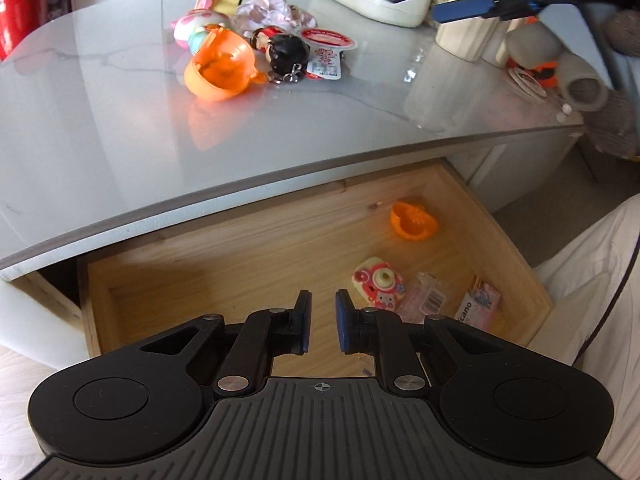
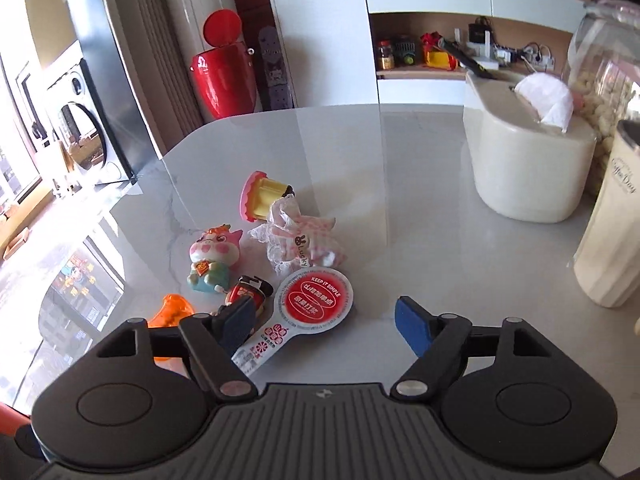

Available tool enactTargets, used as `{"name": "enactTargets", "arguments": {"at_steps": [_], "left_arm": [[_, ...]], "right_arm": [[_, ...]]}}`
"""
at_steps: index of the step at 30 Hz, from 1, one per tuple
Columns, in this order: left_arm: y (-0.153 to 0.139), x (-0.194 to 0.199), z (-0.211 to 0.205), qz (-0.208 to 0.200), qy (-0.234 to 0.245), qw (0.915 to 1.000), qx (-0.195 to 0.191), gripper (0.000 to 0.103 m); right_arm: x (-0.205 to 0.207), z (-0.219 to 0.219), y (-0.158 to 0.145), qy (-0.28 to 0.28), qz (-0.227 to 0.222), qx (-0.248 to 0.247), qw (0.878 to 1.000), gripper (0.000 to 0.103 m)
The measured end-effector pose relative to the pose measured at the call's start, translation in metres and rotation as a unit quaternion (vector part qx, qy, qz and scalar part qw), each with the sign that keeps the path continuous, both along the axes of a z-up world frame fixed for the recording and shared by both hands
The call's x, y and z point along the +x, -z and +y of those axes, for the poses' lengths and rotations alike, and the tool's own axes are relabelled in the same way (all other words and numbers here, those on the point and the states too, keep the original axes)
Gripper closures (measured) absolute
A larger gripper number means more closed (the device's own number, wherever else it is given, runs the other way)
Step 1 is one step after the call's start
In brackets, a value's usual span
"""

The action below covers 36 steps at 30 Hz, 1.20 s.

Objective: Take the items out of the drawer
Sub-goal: 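Place the figure on the countertop with left tool while right tool places the red sign, then lower the left tool into the drawer and grasp the clear candy packet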

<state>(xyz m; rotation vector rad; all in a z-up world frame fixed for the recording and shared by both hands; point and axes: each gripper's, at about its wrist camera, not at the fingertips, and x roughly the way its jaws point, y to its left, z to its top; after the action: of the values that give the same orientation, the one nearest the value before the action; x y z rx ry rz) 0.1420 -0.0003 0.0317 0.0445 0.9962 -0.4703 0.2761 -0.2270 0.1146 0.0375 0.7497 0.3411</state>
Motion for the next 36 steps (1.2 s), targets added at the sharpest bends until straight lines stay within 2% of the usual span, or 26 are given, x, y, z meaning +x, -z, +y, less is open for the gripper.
{"name": "enactTargets", "arguments": {"at_steps": [3,7,9,11,14,16,20,23,25,27,29,31,33,36], "left_arm": [[0.007,0.002,-0.013,0.025,0.039,0.9989,0.003,0.088],[0.016,0.004,-0.040,0.052,0.108,0.9928,0.012,0.088],[0.026,0.009,-0.063,0.060,0.149,0.9861,0.042,0.088],[0.035,0.012,-0.085,0.064,0.183,0.9784,0.073,0.088],[0.047,0.014,-0.109,0.054,0.237,0.9639,0.107,0.087],[0.052,0.017,-0.115,0.043,0.239,0.9617,0.128,0.084],[0.060,0.036,-0.103,0.045,0.149,0.9819,0.108,0.084],[0.065,0.044,-0.097,0.072,0.107,0.9878,0.088,0.083],[0.067,0.043,-0.103,0.078,0.125,0.9848,0.093,0.083],[0.065,0.037,-0.112,0.080,0.166,0.9788,0.090,0.083],[0.064,0.028,-0.122,0.080,0.224,0.9661,0.101,0.081],[0.065,0.022,-0.127,0.077,0.256,0.9557,0.123,0.080],[0.070,0.021,-0.129,0.090,0.263,0.9507,0.139,0.081],[0.079,0.020,-0.133,0.089,0.267,0.9457,0.163,0.081]], "right_arm": [[-0.036,-0.021,-0.007,-0.037,-0.007,-0.004,0.999,0.019],[-0.075,-0.056,0.008,-0.061,0.031,0.003,0.998,0.018],[-0.085,-0.072,0.022,-0.051,0.047,0.003,0.998,0.018],[-0.089,-0.091,0.037,-0.017,0.065,0.005,0.998,0.018],[-0.085,-0.106,0.042,0.019,0.085,0.009,0.996,0.018],[-0.087,-0.114,0.042,0.021,0.088,0.018,0.996,0.018],[-0.093,-0.115,0.045,0.012,0.087,0.012,0.996,0.018],[-0.096,-0.113,0.045,0.002,0.081,0.003,0.997,0.017],[-0.097,-0.113,0.044,-0.002,0.078,0.001,0.997,0.016],[-0.097,-0.113,0.044,-0.002,0.078,0.002,0.997,0.015],[-0.096,-0.113,0.044,-0.001,0.079,0.004,0.997,0.015],[-0.096,-0.112,0.044,-0.001,0.079,0.003,0.997,0.015],[-0.095,-0.111,0.045,-0.002,0.082,0.001,0.997,0.015],[-0.095,-0.110,0.046,-0.002,0.085,-0.003,0.996,0.014]]}}
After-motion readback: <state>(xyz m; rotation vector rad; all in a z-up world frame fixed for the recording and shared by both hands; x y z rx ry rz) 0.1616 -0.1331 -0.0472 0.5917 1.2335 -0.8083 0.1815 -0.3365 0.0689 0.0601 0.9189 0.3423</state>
